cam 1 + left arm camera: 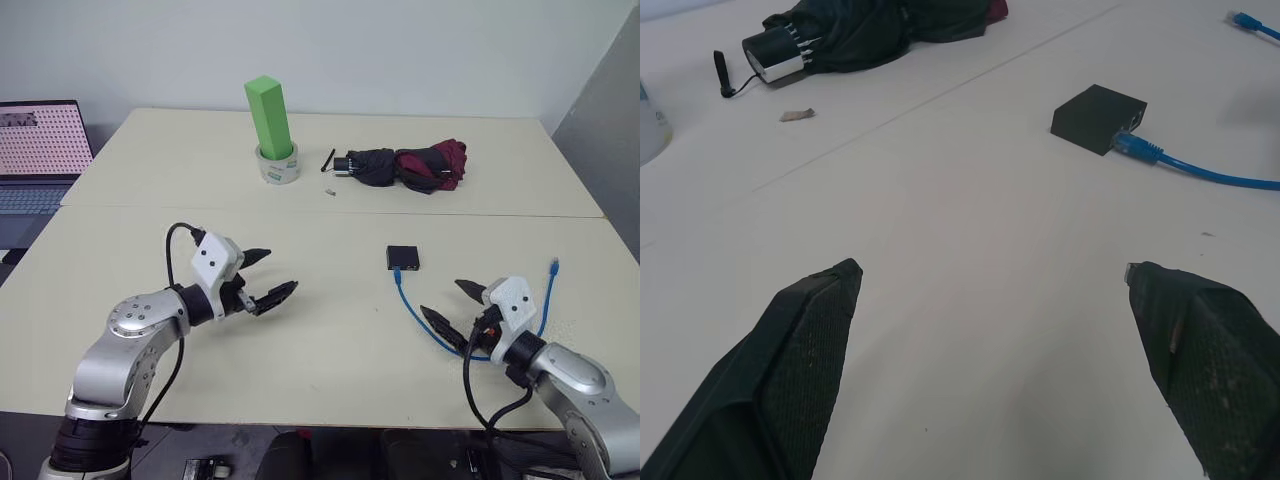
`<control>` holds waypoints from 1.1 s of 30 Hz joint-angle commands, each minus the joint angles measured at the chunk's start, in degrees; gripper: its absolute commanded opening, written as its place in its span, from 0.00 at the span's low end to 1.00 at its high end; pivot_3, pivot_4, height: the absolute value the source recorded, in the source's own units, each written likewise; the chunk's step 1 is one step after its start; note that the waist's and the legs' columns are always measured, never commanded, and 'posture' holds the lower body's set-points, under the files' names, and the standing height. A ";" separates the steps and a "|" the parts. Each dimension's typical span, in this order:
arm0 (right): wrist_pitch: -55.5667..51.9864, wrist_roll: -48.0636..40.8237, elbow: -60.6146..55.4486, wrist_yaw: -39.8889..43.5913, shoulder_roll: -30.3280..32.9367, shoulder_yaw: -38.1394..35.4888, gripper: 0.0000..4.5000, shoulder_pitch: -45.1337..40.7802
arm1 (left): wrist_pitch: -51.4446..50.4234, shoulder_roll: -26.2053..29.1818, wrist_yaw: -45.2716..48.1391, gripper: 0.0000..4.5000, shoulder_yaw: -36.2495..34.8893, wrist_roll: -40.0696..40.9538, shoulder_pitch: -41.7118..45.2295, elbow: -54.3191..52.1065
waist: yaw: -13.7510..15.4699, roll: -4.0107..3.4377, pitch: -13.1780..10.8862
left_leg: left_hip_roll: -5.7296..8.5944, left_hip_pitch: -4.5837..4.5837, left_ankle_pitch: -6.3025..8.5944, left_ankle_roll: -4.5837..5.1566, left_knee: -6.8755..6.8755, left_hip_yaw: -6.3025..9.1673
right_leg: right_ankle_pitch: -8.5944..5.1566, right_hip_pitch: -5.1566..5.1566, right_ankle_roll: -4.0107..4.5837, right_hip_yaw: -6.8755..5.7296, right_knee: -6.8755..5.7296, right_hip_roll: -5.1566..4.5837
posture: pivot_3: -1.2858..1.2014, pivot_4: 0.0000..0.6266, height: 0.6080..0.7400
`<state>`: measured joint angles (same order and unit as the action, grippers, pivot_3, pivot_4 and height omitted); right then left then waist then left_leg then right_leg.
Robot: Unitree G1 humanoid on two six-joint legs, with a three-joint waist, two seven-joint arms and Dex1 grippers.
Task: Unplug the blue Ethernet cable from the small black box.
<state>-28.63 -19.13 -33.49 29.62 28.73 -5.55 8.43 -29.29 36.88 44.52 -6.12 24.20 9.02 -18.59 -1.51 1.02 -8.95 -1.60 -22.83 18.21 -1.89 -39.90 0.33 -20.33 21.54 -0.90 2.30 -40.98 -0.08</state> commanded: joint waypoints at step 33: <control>2.13 19.89 22.30 -21.55 -19.10 14.14 0.09 -18.13 | -3.68 5.91 13.52 1.00 6.94 6.11 4.39 -4.42 | -0.11 0.01 0.02 | 0.03 0.05 -0.01 -0.02 -0.01 0.10 | 0.00 -0.02 0.00 -0.02 -0.05 0.04 | 0.52 0.24 1.00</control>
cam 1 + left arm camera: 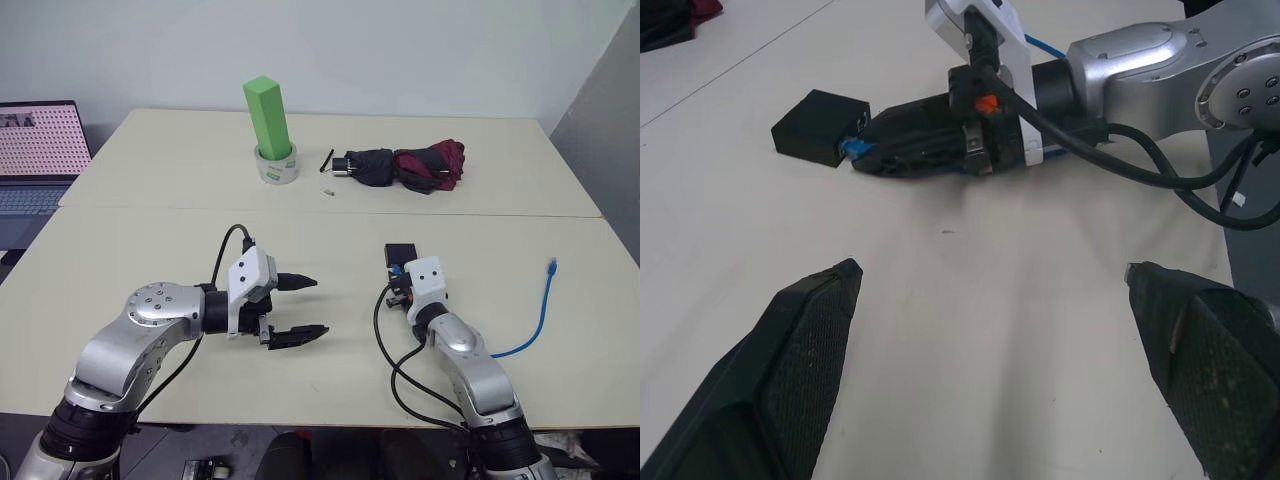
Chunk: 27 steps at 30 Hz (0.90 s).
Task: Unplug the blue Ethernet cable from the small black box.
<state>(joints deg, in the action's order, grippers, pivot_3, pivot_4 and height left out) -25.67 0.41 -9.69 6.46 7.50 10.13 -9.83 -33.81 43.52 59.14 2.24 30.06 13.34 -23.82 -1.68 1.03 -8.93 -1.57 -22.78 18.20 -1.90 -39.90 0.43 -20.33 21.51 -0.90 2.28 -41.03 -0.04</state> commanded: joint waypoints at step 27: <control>76.20 10.47 14.86 31.97 30.63 9.93 0.05 -20.08 | -17.67 -5.57 2.65 1.00 -3.60 16.55 10.50 12.21 | -0.18 -0.01 -0.05 | -0.04 -0.05 0.00 0.00 -0.12 0.06 | 0.00 -0.02 0.00 -0.10 0.05 -0.01 | 0.52 0.24 1.00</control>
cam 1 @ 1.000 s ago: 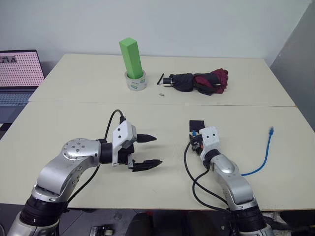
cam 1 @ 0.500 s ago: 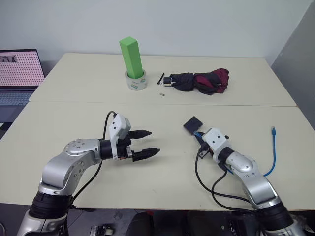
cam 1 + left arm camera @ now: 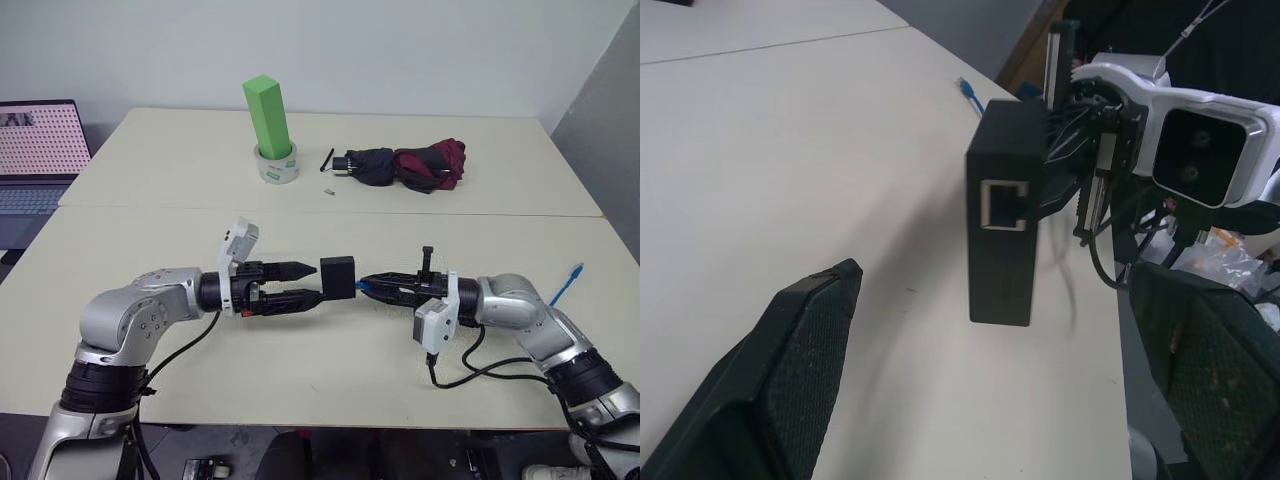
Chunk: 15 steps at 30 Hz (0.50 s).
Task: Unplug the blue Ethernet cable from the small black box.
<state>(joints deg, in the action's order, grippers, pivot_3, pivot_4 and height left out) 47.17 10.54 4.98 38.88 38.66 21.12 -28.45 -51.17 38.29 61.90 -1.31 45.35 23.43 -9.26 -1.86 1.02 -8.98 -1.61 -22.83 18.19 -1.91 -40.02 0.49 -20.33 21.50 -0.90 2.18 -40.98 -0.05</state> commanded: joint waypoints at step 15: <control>3.67 0.04 1.60 0.20 -2.08 -0.63 0.05 -2.32 | -0.97 -2.68 -1.52 0.51 -2.06 4.98 0.19 -2.70 | 0.00 0.00 0.00 | -0.01 0.01 0.00 0.00 -0.01 0.00 | 0.00 -0.01 0.00 -0.01 -0.01 -0.01 | 0.52 0.24 1.00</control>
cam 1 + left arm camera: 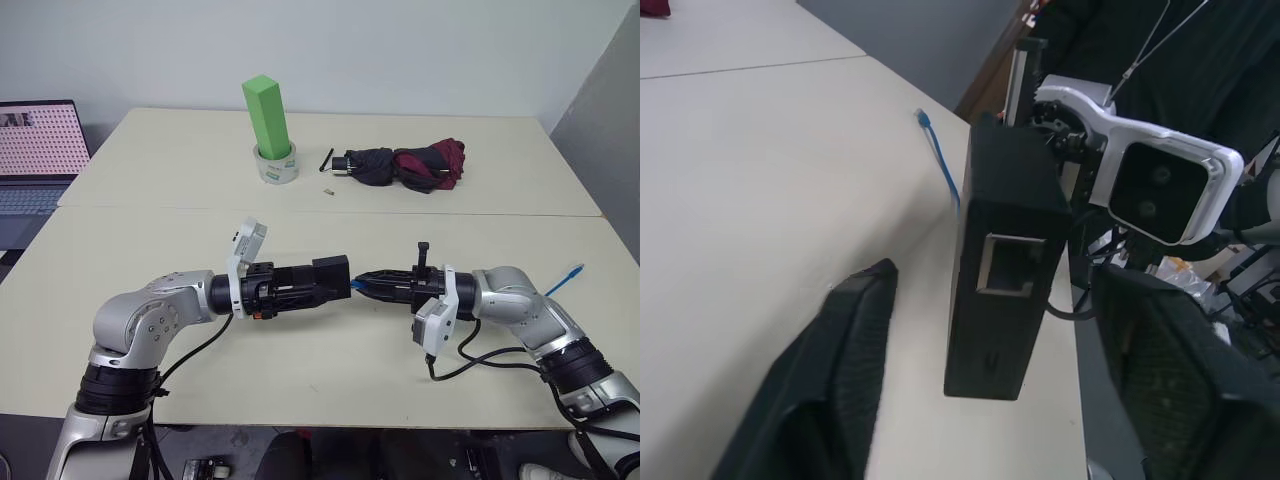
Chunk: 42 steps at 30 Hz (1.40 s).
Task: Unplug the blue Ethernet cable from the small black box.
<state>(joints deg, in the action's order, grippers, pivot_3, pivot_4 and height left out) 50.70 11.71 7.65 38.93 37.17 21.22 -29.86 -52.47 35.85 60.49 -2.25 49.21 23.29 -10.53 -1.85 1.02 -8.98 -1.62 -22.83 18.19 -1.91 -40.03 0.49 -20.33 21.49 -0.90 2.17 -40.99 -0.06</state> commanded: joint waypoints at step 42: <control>-92.08 -62.34 -31.07 6.55 3.70 -10.06 0.78 3.99 | 7.55 2.55 9.55 0.18 2.81 -4.78 2.63 -0.21 | 0.20 -0.01 -0.01 | 0.06 -0.10 0.02 0.03 -0.01 0.23 | 0.00 -0.07 0.00 -0.17 0.12 -0.01 | 0.52 0.24 1.00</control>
<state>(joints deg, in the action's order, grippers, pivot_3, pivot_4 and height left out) -40.07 -49.09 -22.72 44.80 41.50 13.35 -25.30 -45.75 38.08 69.40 1.90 43.53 25.26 -9.34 -1.66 1.01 -8.99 -1.57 -22.93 18.21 -1.87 -40.04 0.73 -20.33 21.41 -0.90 2.00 -40.87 -0.07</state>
